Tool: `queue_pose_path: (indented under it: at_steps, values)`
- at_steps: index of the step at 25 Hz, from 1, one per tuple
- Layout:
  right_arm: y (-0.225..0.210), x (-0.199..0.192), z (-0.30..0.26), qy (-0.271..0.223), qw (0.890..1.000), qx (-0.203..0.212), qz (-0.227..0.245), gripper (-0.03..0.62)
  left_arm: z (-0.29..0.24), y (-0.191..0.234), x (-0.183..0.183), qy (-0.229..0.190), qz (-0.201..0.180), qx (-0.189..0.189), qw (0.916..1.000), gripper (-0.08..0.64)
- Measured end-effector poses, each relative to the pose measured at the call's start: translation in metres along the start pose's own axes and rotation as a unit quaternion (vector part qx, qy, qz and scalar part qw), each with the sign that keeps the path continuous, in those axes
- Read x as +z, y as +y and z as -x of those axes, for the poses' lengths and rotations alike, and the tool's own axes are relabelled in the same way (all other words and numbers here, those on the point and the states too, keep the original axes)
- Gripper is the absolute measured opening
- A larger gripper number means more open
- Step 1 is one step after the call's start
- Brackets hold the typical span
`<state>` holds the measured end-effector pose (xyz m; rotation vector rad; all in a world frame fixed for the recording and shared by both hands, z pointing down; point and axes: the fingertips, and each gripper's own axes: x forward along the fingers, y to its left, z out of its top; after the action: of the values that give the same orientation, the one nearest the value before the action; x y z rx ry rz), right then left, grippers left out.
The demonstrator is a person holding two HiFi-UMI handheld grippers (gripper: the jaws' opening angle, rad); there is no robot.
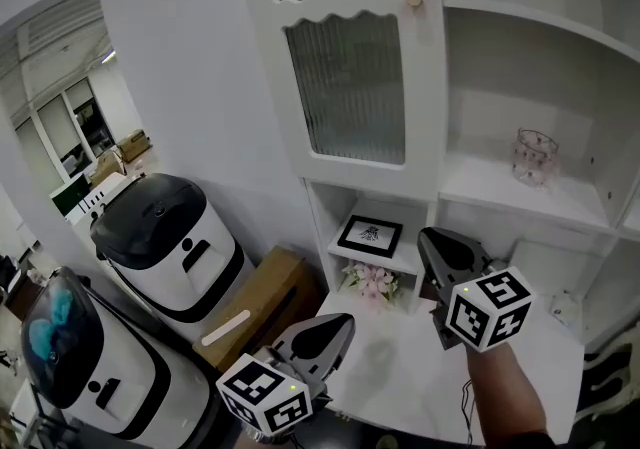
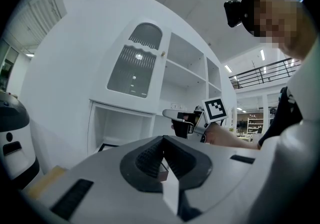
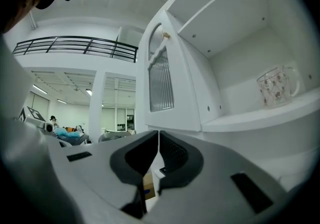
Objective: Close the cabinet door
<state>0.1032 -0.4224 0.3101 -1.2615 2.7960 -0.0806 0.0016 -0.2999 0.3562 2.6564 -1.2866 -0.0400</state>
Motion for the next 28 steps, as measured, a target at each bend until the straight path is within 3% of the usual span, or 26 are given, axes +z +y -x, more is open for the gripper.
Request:
queue_pose_path:
  at_steps: [16,28]
  values:
    - [0.139,-0.001,0.016,0.001,1.0,-0.006,0.011,0.008,0.125,0.023,0.014,-0.02,-0.003,-0.024,0.9995,0.005]
    - [0.198,-0.002,0.058,0.001,0.999,-0.041,0.023,0.006,0.18,0.011,0.015,-0.03,-0.004,-0.063,0.9975,0.005]
